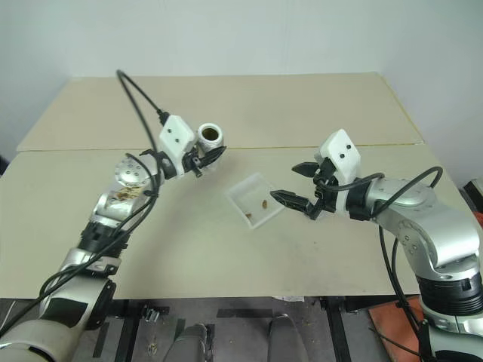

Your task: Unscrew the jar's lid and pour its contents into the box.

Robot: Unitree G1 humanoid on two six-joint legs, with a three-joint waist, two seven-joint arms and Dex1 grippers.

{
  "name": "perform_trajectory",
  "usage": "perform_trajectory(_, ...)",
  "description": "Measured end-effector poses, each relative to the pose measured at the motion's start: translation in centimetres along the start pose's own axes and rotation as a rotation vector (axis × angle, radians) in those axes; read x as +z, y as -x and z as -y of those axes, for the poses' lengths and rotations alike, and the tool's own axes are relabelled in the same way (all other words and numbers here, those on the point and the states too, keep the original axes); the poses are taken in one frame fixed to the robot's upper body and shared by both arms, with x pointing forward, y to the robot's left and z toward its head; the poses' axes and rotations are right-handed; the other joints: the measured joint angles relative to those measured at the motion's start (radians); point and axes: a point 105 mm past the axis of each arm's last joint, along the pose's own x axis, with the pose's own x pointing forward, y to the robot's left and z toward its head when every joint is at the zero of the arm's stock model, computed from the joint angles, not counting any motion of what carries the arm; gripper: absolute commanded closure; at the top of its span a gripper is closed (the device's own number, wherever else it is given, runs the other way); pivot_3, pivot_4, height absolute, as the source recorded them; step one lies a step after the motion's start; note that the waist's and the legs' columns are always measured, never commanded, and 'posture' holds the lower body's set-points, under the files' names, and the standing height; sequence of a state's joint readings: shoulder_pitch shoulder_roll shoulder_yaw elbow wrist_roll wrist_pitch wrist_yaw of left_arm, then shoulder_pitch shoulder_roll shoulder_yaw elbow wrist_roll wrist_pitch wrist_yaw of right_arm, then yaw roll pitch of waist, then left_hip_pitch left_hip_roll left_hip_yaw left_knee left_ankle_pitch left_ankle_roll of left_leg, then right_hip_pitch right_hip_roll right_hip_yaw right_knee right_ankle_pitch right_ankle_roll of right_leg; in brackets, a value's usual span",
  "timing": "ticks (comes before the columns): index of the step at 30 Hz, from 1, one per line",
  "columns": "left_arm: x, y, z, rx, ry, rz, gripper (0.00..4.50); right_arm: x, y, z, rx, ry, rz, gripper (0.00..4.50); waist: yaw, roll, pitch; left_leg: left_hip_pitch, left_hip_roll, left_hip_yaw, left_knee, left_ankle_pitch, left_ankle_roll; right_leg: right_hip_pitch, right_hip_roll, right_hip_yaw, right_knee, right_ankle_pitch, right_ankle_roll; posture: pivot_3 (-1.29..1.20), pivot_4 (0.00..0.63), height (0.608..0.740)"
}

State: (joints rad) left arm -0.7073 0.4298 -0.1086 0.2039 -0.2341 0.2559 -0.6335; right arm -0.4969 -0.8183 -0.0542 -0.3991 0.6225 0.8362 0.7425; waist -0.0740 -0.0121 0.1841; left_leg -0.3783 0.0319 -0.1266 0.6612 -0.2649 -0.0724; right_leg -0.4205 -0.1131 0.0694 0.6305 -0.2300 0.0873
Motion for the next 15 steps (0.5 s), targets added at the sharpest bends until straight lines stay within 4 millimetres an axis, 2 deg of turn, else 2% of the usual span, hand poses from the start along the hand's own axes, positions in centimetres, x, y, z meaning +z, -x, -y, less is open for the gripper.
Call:
perform_trajectory(5, -3.5, 1.7, 0.4, 0.031, 0.097, -0.065, 2.50, 0.0, 0.2, -0.1, 0.023, 0.019, -0.010, 0.02, 0.004, 0.000, 0.000, 0.001, 0.000, 0.000, 0.000, 0.000, 0.000, 0.000, 0.000, 0.000, -0.001, 0.000, -0.001, 0.00, 0.150, 0.740)
perform_trajectory(12, -4.1, 2.0, 0.2, 0.084, 0.114, -0.033, 2.50, -0.3, 0.5, -0.3, 0.038, 0.017, -0.019, 0.02, 0.011, 0.000, 0.000, 0.001, 0.000, 0.000, 0.000, 0.000, 0.000, 0.001, 0.000, 0.000, -0.001, 0.000, -0.001, 0.00, 0.150, 0.740)
perform_trajectory(14, -4.6, 2.2, 0.2, 0.093, 0.109, -0.045, 1.78, -0.4, 0.8, -0.2, 0.030, 0.015, -0.026, 0.00, 0.012, 0.000, 0.000, 0.001, 0.000, 0.000, 0.000, 0.000, 0.000, 0.001, 0.000, 0.000, -0.001, 0.000, -0.001, 0.00, 0.150, 0.740)
perform_trajectory(15, -4.6, 2.3, 0.2, 0.095, 0.098, -0.046, 1.58, -0.5, 0.8, -0.1, 0.026, 0.014, -0.026, 0.00, 0.011, 0.000, 0.000, 0.001, 0.000, 0.000, 0.000, 0.000, 0.000, 0.001, 0.000, 0.000, -0.001, 0.000, -0.001, 0.00, 0.150, 0.740)
